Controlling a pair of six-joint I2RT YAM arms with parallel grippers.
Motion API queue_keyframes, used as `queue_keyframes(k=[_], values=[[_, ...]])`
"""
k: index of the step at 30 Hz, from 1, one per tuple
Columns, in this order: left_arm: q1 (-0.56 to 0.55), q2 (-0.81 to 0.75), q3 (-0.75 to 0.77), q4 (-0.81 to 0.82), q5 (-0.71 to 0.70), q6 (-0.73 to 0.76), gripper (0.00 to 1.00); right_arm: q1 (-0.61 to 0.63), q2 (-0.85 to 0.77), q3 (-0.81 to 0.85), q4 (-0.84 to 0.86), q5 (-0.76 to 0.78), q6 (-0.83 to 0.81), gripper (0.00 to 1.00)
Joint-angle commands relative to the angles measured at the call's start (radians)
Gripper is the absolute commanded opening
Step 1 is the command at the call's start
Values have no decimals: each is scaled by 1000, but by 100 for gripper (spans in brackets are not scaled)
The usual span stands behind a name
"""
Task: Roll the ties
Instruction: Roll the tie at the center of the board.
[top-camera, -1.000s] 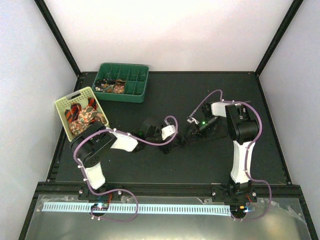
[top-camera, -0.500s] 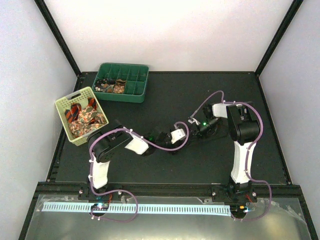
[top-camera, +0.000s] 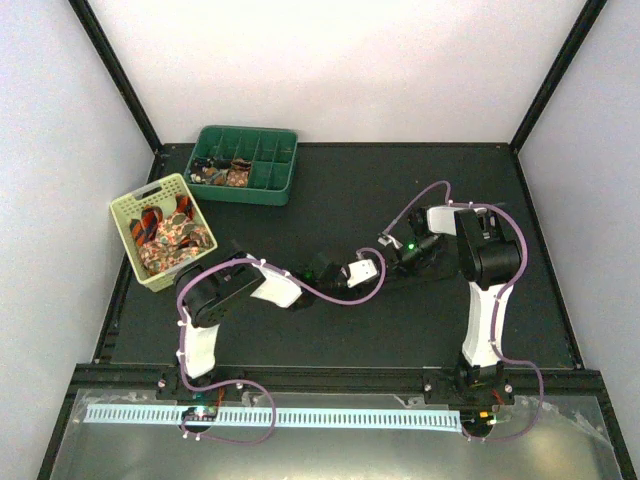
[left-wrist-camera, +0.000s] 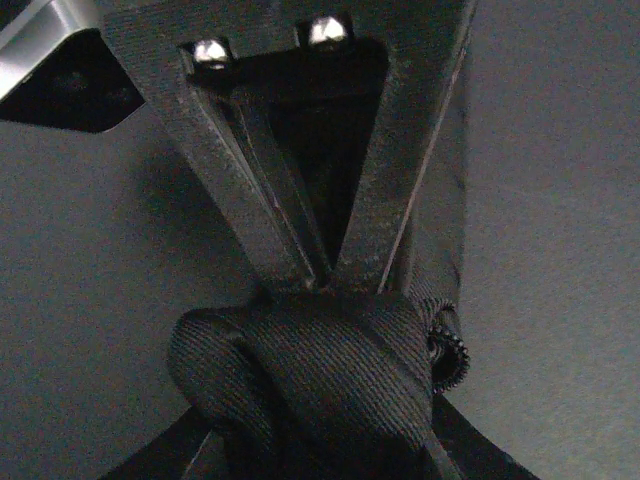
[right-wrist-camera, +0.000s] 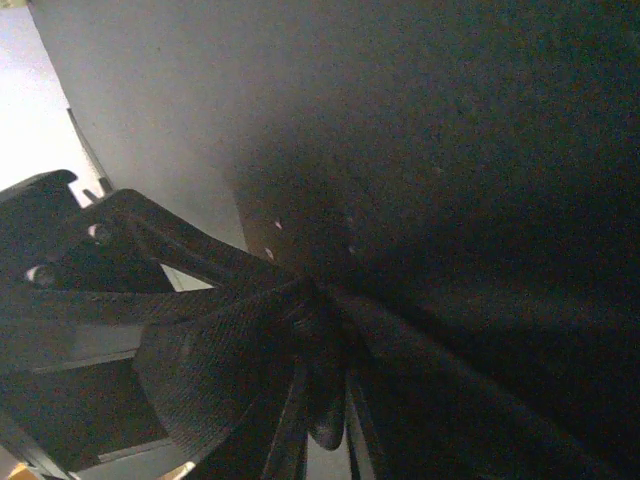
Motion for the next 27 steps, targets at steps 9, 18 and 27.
queue_keyframes(k=[9, 18, 27], values=[[22, -74, 39, -438, -138, 149, 29, -60, -41, 118, -213, 59, -161, 43], [22, -47, 73, -507, -108, 152, 29, -23, -48, 86, -136, -56, -74, 47], [22, -33, 83, -524, -93, 162, 30, 44, -15, 89, -37, -48, -16, 41]])
